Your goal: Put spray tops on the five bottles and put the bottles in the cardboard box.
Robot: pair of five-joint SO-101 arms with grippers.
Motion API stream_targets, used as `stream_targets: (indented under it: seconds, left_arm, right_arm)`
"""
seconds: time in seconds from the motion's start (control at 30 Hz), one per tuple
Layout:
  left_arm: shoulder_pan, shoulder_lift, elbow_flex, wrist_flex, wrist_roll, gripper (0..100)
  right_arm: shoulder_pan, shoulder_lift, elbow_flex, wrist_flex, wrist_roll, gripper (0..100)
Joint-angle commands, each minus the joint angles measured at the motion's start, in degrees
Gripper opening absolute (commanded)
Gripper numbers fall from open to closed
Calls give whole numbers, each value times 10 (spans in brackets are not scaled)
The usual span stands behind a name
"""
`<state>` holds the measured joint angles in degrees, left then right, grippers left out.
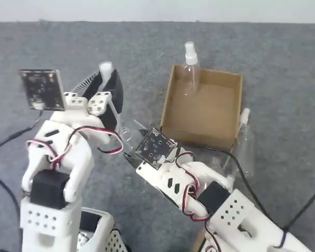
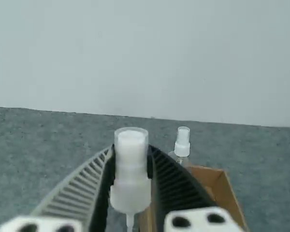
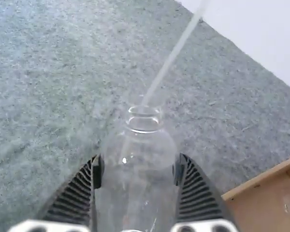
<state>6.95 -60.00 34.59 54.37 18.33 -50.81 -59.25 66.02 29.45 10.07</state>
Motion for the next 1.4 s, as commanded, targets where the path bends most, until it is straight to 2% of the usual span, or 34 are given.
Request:
stream_targets:
  seconds: [0.0,0.1,0.27,0.37,0.53,0.67,0.93,1.13,1.27,1.37]
  left_arm:
    - [2,-11,0,12,3,11]
    - [-3,-12,-1,42,0,11]
    - [2,-11,24,42,-1,11]
    - [4,-11,34,46,-1,11]
    - [55,-11,38,57,-2,12]
    - [68,-12,36,79,-3,13]
    - [68,-39,39,94,-83,14]
    - [68,-83,49,92,-97,155]
    - [67,-81,51,91,-98,155]
    - [33,-81,41,77,-98,155]
  right_arm:
    - [7,-25,11,-63,-47,6]
    - [22,-25,45,-116,-87,6]
    - [24,-25,89,-186,-91,6]
    - [27,-25,95,-190,-91,6]
    - [28,-26,96,-189,-91,6]
    - [28,-26,104,-192,-91,6]
    - [28,-26,108,-193,-91,6]
    - [28,-26,108,-193,-91,6]
    - [28,-26,108,-193,-91,6]
    - [28,-26,108,-192,-91,6]
